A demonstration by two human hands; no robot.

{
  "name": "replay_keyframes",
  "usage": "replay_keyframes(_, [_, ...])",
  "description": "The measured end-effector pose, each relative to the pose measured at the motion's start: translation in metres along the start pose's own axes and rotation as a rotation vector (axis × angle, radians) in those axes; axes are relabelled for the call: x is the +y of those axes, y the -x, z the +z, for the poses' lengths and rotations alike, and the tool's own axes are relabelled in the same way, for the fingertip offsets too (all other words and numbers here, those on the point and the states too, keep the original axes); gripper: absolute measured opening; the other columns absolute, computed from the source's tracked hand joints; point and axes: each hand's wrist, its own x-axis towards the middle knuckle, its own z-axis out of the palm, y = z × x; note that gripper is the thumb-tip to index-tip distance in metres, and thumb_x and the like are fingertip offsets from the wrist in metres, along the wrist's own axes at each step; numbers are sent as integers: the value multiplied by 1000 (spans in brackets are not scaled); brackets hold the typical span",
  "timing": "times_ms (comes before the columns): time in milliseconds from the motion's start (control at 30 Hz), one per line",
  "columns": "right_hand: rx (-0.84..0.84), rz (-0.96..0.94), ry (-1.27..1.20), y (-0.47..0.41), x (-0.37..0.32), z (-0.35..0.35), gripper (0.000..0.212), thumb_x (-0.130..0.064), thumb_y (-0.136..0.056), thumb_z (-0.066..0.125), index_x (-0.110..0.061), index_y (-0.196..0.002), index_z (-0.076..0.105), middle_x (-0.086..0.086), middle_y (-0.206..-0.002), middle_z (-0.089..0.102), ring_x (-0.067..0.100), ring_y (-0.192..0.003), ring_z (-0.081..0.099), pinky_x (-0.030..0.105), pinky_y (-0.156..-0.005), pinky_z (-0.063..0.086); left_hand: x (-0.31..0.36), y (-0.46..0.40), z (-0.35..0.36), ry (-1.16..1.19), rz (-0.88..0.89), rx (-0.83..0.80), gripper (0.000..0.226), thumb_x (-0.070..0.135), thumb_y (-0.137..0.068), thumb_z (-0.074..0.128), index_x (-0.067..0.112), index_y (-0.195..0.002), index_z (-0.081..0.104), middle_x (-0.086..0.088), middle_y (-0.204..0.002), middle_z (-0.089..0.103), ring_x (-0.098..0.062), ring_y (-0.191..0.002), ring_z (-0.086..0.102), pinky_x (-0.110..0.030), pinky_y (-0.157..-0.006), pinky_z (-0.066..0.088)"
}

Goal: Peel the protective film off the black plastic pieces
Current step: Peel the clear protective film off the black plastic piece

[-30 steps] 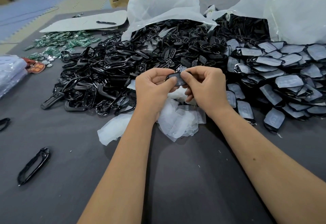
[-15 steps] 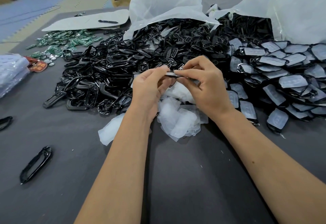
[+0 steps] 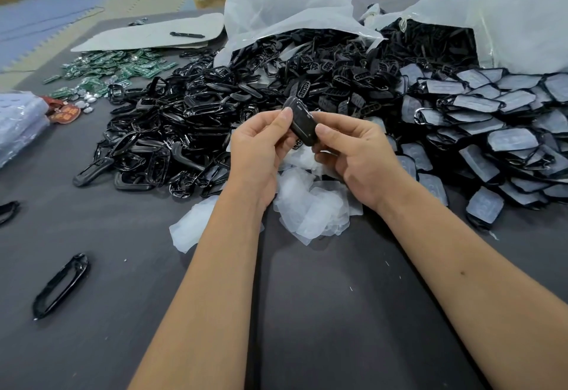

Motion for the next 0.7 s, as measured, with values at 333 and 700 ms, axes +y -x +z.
replay_keyframes(333, [35, -100, 0, 0, 3, -3, 27, 2, -89, 74, -12, -112, 75, -2, -74, 75, 14, -70, 71, 25, -74, 58, 0, 0, 1, -102, -36, -6, 17, 15, -103, 64, 4, -95, 74, -5, -82, 71, -9, -67, 58, -16, -61, 52])
replay_keyframes(700, [-40, -1, -122, 2, 1, -3, 46, -8, -76, 78, -6, -120, 66, -4, -72, 73, 12, -71, 70, 26, -80, 59, 5, 1, 0, -29, -103, -26, 20, 12, -103, 62, 3, -88, 72, -7, -78, 69, -8, -59, 53, -15, -54, 47])
